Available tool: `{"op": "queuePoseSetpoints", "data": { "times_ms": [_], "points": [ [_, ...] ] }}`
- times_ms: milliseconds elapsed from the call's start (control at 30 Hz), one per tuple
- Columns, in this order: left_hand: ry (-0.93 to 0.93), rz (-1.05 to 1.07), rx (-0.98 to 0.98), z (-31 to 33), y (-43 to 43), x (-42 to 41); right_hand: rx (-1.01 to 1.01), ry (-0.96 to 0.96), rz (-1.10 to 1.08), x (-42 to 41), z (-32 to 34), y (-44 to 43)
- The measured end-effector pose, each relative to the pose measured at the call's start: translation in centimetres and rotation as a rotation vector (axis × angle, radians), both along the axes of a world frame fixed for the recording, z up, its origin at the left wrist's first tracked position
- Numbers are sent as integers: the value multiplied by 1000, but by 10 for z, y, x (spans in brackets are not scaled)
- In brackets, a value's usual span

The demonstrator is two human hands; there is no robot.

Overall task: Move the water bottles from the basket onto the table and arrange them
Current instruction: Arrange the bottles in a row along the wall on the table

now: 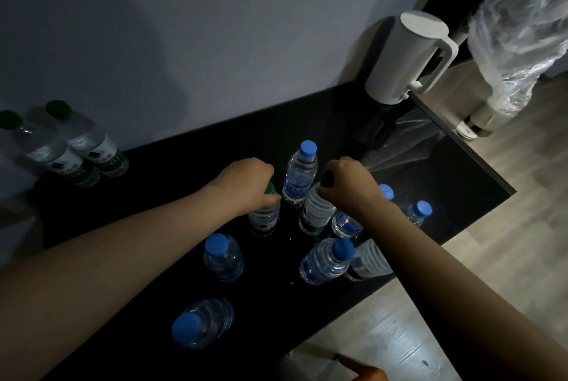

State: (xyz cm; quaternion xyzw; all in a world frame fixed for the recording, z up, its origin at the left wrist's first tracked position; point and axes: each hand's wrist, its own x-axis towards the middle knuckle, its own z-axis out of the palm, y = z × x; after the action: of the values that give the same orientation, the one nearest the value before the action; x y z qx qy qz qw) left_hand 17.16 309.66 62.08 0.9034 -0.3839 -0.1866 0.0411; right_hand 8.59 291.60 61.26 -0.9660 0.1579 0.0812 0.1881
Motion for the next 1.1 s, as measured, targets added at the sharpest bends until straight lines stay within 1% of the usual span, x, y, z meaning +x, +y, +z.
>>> {"op": "queuePoseSetpoints", "data": {
  "times_ms": [167, 233, 400, 633, 733, 867, 1100],
  "points": [
    [43, -98, -45, 2, 4, 3, -24, -47, 12, -3, -1, 0],
    [57, -107, -55, 2, 6, 5, -16, -56, 27, -6, 1, -1],
    [75, 3, -121, -4, 19, 10, -41, -43, 115, -13, 10, -1],
    [80, 131, -199, -6, 57, 22, -56, -23, 320, -2, 39, 15],
    [56, 161, -221, -2, 75, 30, -70, -45, 373, 11, 50, 28],
    [7, 201, -247, 10, 99, 44, -33, -60, 447, 36, 63, 49],
    [-63, 259, -237, 30, 134, 76, -55, -95, 534, 83, 74, 93]
  ]
}}
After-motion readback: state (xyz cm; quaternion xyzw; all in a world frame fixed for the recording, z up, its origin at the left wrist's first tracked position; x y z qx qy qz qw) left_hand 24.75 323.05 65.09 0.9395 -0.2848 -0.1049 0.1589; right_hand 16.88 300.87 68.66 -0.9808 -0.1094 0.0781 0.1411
